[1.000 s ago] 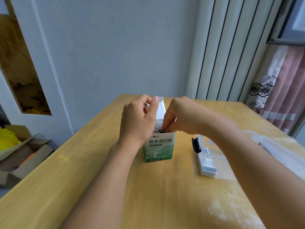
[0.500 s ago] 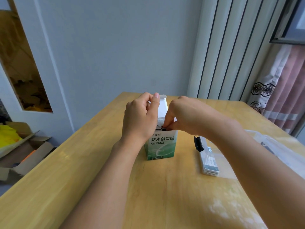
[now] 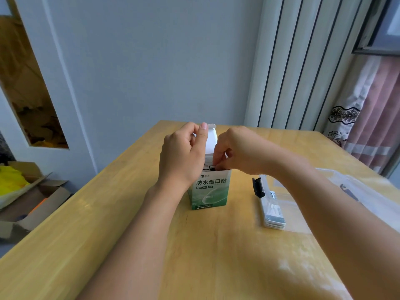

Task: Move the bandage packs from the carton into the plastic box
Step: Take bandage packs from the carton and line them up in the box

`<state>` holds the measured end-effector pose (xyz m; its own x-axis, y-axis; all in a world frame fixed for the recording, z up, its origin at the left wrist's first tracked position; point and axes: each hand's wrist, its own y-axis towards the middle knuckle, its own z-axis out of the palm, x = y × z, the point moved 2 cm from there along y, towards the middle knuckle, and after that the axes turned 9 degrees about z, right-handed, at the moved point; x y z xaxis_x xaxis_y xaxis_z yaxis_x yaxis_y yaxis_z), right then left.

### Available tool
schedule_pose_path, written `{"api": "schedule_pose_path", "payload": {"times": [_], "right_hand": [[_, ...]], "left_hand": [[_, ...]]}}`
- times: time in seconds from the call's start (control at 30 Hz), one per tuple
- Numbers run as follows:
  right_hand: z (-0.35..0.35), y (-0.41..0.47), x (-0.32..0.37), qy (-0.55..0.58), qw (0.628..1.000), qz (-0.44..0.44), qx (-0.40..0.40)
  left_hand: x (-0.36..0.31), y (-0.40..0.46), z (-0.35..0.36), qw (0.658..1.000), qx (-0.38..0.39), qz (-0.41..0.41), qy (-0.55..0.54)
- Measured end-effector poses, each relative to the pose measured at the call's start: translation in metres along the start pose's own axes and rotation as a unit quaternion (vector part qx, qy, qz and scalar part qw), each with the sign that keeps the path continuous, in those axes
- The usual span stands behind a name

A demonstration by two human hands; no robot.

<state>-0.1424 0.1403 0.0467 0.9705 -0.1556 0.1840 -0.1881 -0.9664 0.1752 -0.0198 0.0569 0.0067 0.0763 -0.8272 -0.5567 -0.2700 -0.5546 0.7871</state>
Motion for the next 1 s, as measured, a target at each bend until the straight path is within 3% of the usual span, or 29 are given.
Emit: {"api": "schedule_pose_path", "payload": {"times": [0.13, 0.3, 0.53, 0.73, 0.9, 1.0], "right_hand": [[-0.006, -0.002, -0.003, 0.029, 0.999, 0.007, -0.028], [-0.006, -0.005, -0.005, 0.046, 0.999, 0.001, 0.017], [-0.004, -0.005, -0.002, 0.054, 0.998, -0.001, 0.018], [-0.014, -0.007, -0.003, 0.052, 0.998, -0.022, -0.021], [-0.054, -0.02, -0.02, 0.161, 0.983, -0.009, -0.089], [-0.068, -0.029, -0.033, 0.3, 0.95, 0.004, -0.092]], "left_hand": [[-0.002, -0.001, 0.0, 1.0, 0.001, 0.001, 0.003], [-0.003, -0.001, 0.0, 1.0, 0.002, 0.002, 0.006], [-0.003, -0.002, 0.0, 1.0, 0.009, 0.0, 0.011], [-0.002, -0.002, 0.0, 1.0, 0.005, 0.001, 0.007], [-0.007, 0.0, -0.003, 0.999, 0.009, 0.015, 0.03], [-0.016, 0.0, -0.007, 0.992, 0.012, 0.071, 0.103]]}}
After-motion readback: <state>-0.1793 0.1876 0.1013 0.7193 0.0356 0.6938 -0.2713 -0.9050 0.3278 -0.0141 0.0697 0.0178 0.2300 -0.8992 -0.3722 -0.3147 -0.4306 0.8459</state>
